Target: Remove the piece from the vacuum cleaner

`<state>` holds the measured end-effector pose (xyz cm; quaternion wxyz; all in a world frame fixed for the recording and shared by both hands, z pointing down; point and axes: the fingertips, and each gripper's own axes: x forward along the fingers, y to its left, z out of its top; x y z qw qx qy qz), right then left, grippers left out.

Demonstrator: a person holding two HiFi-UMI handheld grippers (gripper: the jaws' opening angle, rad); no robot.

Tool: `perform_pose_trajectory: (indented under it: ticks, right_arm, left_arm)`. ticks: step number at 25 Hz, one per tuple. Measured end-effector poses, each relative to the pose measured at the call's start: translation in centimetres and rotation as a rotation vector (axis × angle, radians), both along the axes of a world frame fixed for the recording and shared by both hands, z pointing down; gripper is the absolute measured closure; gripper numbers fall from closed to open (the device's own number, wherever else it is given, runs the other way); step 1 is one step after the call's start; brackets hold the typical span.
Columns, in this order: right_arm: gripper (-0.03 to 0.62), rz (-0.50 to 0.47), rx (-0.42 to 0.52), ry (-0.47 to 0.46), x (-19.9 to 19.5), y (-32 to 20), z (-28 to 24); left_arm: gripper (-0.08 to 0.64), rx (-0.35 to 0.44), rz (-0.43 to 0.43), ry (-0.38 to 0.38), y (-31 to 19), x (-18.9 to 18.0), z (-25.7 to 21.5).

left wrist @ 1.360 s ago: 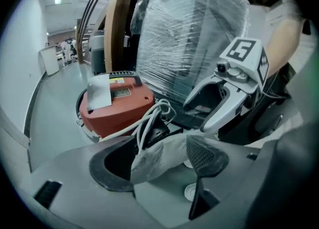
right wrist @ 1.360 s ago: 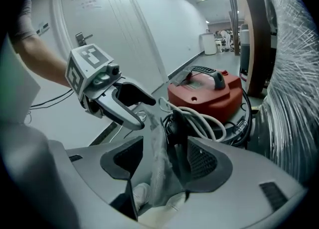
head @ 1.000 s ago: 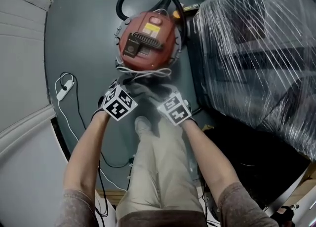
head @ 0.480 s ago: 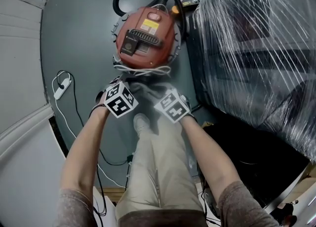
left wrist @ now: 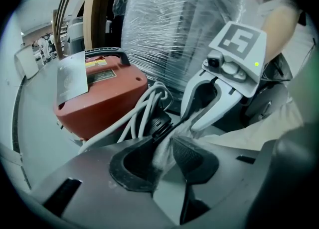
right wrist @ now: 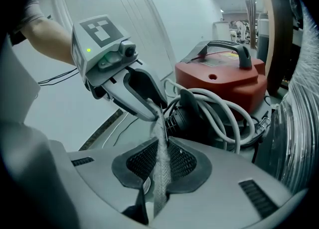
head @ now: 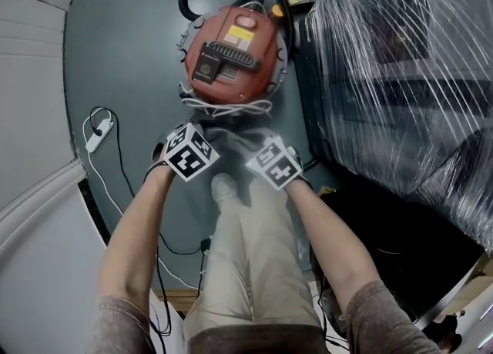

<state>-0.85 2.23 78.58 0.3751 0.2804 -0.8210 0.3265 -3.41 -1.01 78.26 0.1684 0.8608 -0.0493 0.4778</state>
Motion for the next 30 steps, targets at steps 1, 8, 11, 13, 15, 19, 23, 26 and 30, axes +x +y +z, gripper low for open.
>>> perform_pose_trajectory:
  ticks: [1,8,11,13,15,19,23,26,30]
  right_arm:
    - [0.543,-0.002,-0.001,0.001,-0.1,0.1,0.0]
    - [0.546,-0.028,0.001,0.014,-0.2,0.4,-0.1]
    - [0.546,-0.034,0.002,0.017,-0.4,0.6,-0.2]
    - [0.546,-0.039,0.003,0.020,-0.5,0.8,-0.2]
    - [0.546,-0.046,0.007,0.027,-0.7,1.1,-0.3]
    - [0.546,-0.079,-0.010,0.031,-0.9,2.4,-0.5]
    - [0.546,-0.105,-0.017,0.038,-1.1,3.6,-1.0]
    - [0.546,-0.114,-0.011,0.040,-1.1,4.0,-2.6]
    - [0.546,-0.106,0.013,0.037,-1.1,3.5,-6.5]
  left_arm:
    - [0.436,-0.004,-0.007,0.001,0.1,-0.1,0.0]
    - [0.477,-0.014,0.001,-0.019,1.0,-1.0,-0.3]
    - [0.488,-0.012,0.004,-0.021,1.5,-1.3,-0.4]
    - [0.489,-0.023,-0.008,-0.023,1.9,-1.6,-0.4]
    - [0.491,-0.035,-0.019,-0.022,2.3,-1.8,-0.4]
    - [0.500,-0.060,-0.006,-0.031,3.9,-2.2,-0.4]
    - [0.502,-0.066,-0.024,-0.027,5.1,-2.4,-0.9]
    - [0.502,-0.069,-0.043,-0.020,5.7,-2.5,-2.5]
    - [0.502,-0.063,-0.109,-0.007,5.3,-2.6,-6.4]
